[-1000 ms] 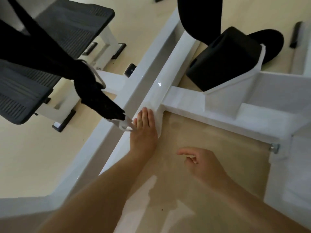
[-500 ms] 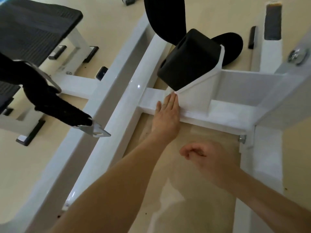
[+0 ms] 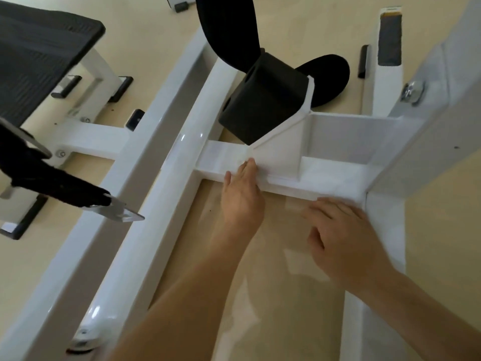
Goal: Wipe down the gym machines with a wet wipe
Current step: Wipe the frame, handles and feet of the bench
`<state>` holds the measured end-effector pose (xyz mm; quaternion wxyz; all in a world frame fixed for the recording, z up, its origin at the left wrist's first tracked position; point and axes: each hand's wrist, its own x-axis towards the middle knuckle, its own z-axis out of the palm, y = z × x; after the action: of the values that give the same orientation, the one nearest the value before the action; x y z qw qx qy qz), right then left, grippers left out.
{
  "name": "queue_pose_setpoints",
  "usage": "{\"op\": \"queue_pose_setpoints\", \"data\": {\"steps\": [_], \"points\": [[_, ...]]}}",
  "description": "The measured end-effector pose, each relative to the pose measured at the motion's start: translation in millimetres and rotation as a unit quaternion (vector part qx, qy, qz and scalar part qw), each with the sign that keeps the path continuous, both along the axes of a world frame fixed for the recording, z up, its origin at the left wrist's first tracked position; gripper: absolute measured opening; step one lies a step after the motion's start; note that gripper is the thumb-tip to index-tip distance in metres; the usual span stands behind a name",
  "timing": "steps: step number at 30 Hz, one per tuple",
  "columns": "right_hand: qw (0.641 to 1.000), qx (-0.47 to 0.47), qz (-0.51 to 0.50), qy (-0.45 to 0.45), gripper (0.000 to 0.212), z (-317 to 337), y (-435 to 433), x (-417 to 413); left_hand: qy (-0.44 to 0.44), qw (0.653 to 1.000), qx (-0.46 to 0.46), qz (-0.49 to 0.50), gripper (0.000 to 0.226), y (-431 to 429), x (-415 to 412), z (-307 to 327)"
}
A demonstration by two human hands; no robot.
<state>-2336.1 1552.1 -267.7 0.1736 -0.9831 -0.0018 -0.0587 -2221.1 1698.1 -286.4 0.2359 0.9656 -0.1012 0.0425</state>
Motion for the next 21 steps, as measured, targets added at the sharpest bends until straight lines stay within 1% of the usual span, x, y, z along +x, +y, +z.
{"op": "queue_pose_setpoints", "data": {"steps": [2,4,5,6,8,9,12,14,15,16,18,20,21], "points": [[1.0,0.024,0.007,-0.006,0.036,1,1,0,0.054,0.995,-0.083,0.024,0.042,3,4,13],[0.998,0.055,0.019,-0.004,0.035,2,3,0,0.137,0.98,-0.144,0.028,0.043,3,14,28],[0.998,0.065,0.02,-0.008,0.036,3,3,0,0.175,0.974,-0.142,0.025,0.043,0,21,35],[0.997,0.071,0.021,-0.011,0.036,3,3,-1,0.202,0.972,-0.113,0.023,0.04,-3,28,39],[0.996,0.079,0.033,-0.011,0.035,4,4,-1,0.211,0.974,-0.07,0.035,0.03,-11,36,43],[0.996,0.082,0.033,-0.011,0.035,4,3,-1,0.202,0.975,-0.073,0.048,0.027,-15,35,44],[0.995,0.095,0.026,-0.003,0.035,5,2,-2,0.164,0.972,-0.141,0.09,0.028,-21,15,41],[0.995,0.093,0.027,0.001,0.035,5,2,-2,0.164,0.958,-0.194,0.13,0.034,-19,2,43],[0.995,0.092,0.027,0.005,0.035,5,2,-2,0.174,0.944,-0.228,0.164,0.033,-17,-1,45],[0.995,0.097,0.025,0.011,0.036,6,2,-1,0.188,0.92,-0.274,0.206,0.028,-15,-2,48],[0.993,0.117,0.019,0.021,0.035,8,2,-2,0.228,0.854,-0.376,0.278,0.016,-16,-2,59],[0.989,0.143,-0.003,0.035,0.03,7,2,-2,0.269,0.784,-0.454,0.326,0.006,-22,-4,72],[0.983,0.178,-0.029,0.04,0.029,7,2,0,0.282,0.753,-0.486,0.343,0.007,-26,-4,77]]}}
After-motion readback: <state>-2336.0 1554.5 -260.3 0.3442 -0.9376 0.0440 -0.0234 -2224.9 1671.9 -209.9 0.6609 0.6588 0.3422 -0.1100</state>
